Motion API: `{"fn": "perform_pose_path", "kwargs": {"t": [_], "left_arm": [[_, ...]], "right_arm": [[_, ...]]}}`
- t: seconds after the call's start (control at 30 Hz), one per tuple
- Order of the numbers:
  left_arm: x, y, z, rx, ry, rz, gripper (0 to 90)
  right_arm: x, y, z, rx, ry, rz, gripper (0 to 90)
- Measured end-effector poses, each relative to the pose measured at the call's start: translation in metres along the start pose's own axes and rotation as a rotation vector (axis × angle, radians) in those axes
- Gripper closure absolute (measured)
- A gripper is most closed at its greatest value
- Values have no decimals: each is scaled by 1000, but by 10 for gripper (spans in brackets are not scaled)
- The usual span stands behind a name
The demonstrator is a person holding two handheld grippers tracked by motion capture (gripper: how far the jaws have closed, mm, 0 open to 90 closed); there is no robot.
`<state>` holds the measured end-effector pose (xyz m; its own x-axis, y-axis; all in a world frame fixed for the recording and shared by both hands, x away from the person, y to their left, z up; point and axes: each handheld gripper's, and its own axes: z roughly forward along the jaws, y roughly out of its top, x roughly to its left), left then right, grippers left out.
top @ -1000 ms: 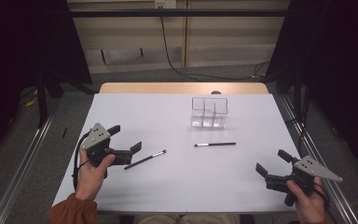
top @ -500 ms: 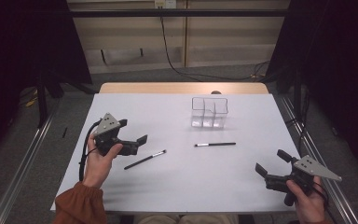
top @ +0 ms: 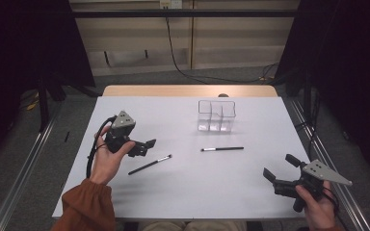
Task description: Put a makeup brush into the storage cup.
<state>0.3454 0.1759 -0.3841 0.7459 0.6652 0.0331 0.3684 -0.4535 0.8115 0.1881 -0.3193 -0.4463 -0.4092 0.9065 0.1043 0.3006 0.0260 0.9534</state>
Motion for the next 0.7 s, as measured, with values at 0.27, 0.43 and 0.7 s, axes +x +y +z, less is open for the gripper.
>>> {"fn": "perform_pose_path", "kwargs": {"t": [0.27,0.43,0.7], "left_arm": [[7,9,-4,84,28,32,35],[9,9,2,177,-24,47,43],[7,4,15,301,-55,62,52]], "right_arm": [[0,0,-1,-4,-1,-2,5],[0,0,-1,-1,0,-2,5],[0,0,-1,4,1,-4,6]]}}
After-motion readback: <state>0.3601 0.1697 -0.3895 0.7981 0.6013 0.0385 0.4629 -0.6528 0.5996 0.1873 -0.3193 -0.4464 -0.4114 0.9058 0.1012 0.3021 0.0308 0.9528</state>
